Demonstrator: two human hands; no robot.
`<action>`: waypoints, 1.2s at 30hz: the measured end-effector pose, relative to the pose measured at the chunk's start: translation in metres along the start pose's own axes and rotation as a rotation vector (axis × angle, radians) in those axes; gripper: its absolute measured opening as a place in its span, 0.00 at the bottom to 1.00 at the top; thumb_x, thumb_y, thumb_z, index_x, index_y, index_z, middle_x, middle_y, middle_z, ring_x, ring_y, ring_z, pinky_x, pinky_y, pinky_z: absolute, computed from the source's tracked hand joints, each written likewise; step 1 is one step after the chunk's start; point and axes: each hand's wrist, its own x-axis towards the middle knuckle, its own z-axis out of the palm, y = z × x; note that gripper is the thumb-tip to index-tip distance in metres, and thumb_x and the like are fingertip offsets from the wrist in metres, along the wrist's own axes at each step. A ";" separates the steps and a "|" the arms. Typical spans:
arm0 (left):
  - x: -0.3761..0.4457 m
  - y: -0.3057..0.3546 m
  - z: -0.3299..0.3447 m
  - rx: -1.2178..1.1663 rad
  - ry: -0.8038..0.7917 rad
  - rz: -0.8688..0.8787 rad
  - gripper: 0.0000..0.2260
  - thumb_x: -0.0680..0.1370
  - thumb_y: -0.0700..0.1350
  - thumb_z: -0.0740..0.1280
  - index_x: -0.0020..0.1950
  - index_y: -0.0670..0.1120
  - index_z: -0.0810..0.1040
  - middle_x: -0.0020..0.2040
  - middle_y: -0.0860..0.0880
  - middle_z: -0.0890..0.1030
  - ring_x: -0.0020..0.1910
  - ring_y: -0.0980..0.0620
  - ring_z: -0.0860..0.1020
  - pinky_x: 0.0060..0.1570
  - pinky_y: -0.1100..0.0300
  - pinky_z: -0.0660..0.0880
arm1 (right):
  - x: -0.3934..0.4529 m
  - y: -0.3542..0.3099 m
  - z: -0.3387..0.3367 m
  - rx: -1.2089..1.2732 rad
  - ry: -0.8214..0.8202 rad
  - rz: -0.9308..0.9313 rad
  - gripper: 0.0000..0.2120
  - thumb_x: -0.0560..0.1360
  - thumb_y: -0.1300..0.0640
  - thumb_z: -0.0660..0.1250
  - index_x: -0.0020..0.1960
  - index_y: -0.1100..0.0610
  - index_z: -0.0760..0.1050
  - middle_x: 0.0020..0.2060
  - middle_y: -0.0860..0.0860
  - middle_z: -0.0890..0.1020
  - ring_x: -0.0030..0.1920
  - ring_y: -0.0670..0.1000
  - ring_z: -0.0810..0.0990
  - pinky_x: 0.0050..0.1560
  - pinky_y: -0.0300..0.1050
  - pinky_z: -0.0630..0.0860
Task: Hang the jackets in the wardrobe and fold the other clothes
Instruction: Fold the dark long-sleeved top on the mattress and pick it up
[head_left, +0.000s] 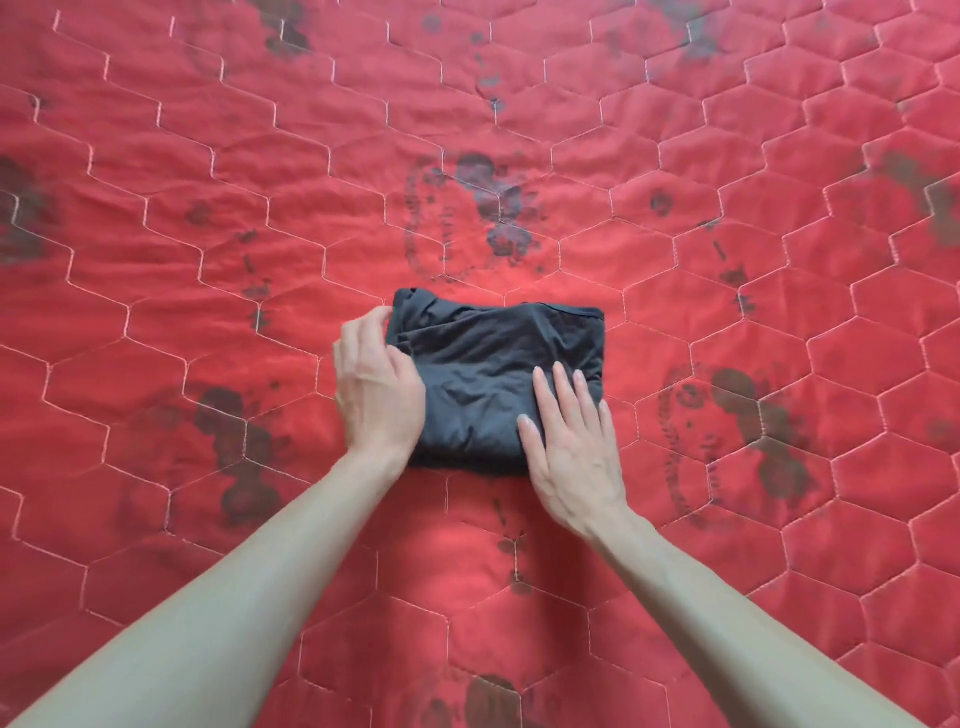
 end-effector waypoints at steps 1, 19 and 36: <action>-0.006 0.000 0.003 0.038 -0.044 0.166 0.19 0.79 0.32 0.61 0.68 0.41 0.77 0.63 0.42 0.79 0.63 0.43 0.76 0.66 0.58 0.68 | -0.001 -0.002 0.003 -0.024 0.018 0.010 0.29 0.86 0.42 0.46 0.86 0.48 0.49 0.85 0.50 0.49 0.85 0.52 0.44 0.83 0.59 0.47; -0.018 0.000 0.052 0.530 -0.316 0.350 0.28 0.86 0.54 0.54 0.86 0.50 0.56 0.85 0.44 0.58 0.84 0.44 0.53 0.82 0.41 0.47 | 0.048 -0.024 0.000 -0.006 0.217 -0.041 0.28 0.86 0.43 0.54 0.84 0.49 0.58 0.85 0.52 0.54 0.85 0.55 0.48 0.83 0.59 0.49; -0.015 -0.007 0.017 0.174 -0.143 -0.482 0.30 0.78 0.59 0.71 0.70 0.42 0.68 0.68 0.39 0.70 0.68 0.35 0.70 0.66 0.45 0.66 | 0.033 -0.019 -0.016 0.796 0.429 0.482 0.28 0.79 0.60 0.69 0.77 0.60 0.67 0.72 0.57 0.73 0.74 0.54 0.70 0.76 0.44 0.62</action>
